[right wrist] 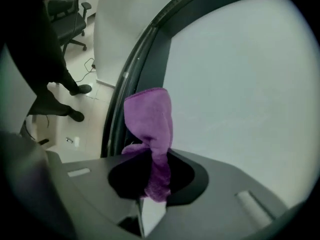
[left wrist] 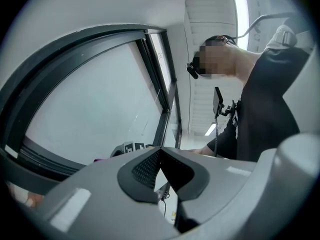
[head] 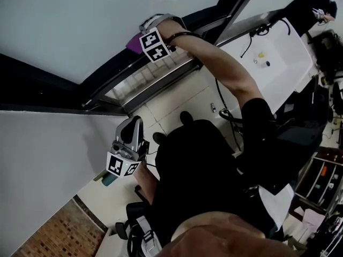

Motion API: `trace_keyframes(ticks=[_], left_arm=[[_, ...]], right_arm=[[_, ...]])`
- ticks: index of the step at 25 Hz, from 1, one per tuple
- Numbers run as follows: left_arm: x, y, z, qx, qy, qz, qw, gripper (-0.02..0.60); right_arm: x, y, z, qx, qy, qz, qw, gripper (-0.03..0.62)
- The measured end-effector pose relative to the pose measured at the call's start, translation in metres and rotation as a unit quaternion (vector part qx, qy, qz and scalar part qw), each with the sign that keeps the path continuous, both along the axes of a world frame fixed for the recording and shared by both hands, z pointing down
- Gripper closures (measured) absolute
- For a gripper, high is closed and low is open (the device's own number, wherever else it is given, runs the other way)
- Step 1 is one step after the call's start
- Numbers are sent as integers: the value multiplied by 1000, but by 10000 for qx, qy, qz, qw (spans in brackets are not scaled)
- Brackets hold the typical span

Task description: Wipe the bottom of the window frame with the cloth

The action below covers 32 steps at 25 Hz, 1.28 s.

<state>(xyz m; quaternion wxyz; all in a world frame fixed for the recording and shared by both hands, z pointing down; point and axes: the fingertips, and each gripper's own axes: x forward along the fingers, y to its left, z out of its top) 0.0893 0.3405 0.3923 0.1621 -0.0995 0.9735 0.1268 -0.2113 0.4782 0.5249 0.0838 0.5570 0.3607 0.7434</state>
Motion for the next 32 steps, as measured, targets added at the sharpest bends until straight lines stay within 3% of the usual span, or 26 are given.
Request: trace_keyframes(ticks=[5, 9, 12, 13, 15, 18, 20, 23, 26, 30, 32], left_arm=[[1, 0, 6, 139, 17, -55, 9999, 580], [-2, 2, 13, 201, 124, -67, 9997, 580], [-8, 4, 11, 104, 218, 6, 9997, 580], [-10, 4, 11, 85, 236, 30, 9997, 580], [-15, 3, 10, 93, 264, 81, 9996, 580], [-25, -3, 10, 105, 297, 212, 9993, 580], [-31, -9, 7, 74, 280, 319, 9991, 580], [-36, -23, 5, 66, 263, 404, 9988, 580], [-35, -28, 3, 121, 277, 352, 9989, 580], [-36, -25, 7, 163, 407, 243, 9987, 580], [-38, -25, 13, 192, 494, 257, 9983, 580]], right_arm=[[20, -43, 2, 632, -115, -288, 9975, 533], [56, -104, 10, 756, -140, -719, 9944, 533], [81, -159, 26, 1202, 285, -701, 9899, 531], [83, -169, 25, 1144, 607, -604, 9897, 531], [78, -165, -6, 266, 1484, -258, 9882, 531], [32, -117, -82, -1804, 2222, 500, 9569, 531], [-4, -81, -99, -2461, 2136, 903, 9411, 531], [-28, -43, -66, -2202, 2001, 1049, 9489, 531], [-26, -44, -49, -1917, 2216, 963, 9512, 534], [-3, -96, -52, -1494, 2108, 430, 9651, 534], [16, -138, -45, -1315, 2400, 304, 9614, 534]])
